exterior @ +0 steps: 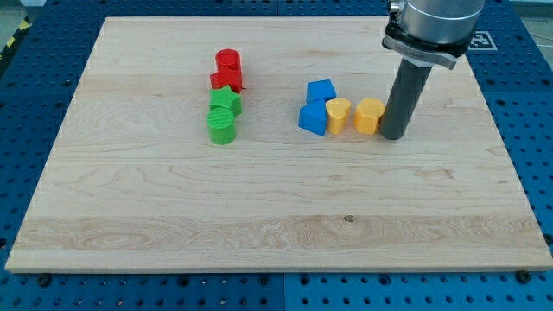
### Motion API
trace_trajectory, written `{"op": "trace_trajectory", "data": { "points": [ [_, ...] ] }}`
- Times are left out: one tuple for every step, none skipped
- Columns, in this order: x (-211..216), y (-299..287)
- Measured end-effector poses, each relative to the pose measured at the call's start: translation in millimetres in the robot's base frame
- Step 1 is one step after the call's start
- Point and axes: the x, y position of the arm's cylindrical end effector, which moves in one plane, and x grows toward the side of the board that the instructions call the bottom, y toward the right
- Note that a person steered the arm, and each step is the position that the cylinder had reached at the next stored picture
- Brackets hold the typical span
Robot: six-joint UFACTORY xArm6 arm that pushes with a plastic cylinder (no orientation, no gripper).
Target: Push the hexagon into the yellow heart
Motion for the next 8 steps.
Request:
{"op": "trace_trajectory", "data": {
  "points": [
    [0.1, 0.5],
    [-1.9, 0.5],
    [-14.3, 1.2],
    [-15.7, -0.4],
    [-41.2, -8.7],
    [-42.0, -8.7],
    [-52.6, -9.1],
    [-64.8, -9.4]
  ]
}}
